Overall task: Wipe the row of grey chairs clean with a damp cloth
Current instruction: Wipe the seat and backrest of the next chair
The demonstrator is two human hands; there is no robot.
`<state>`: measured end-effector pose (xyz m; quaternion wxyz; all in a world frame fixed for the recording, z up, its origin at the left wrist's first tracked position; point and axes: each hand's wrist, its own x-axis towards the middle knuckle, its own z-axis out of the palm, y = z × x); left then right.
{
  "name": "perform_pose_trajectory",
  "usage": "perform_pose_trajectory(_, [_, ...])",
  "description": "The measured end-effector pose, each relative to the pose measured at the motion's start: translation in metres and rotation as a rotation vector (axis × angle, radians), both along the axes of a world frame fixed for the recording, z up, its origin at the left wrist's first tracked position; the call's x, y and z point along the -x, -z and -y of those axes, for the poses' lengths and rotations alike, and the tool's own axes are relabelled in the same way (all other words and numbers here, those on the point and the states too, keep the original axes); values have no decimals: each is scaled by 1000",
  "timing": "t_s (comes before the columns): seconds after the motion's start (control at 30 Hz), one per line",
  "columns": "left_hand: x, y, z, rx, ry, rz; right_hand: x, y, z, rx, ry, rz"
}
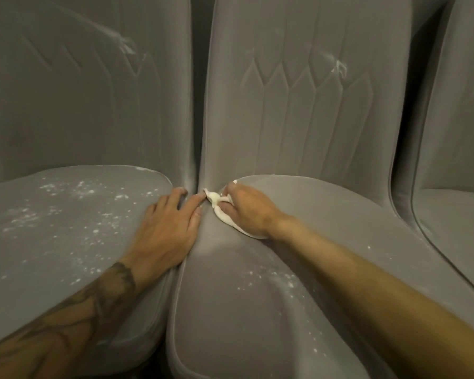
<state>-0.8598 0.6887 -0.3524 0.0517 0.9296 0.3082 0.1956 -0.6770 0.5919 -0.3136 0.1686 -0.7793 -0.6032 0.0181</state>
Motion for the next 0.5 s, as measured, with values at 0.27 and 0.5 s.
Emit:
perform_pose_trajectory(0.27, [6, 3, -4, -13, 47, -19, 25, 12, 37, -39, -272, -3])
perform_pose_trajectory(0.5, [3, 1, -2, -2, 36, 19, 50, 8, 32, -99, -215, 34])
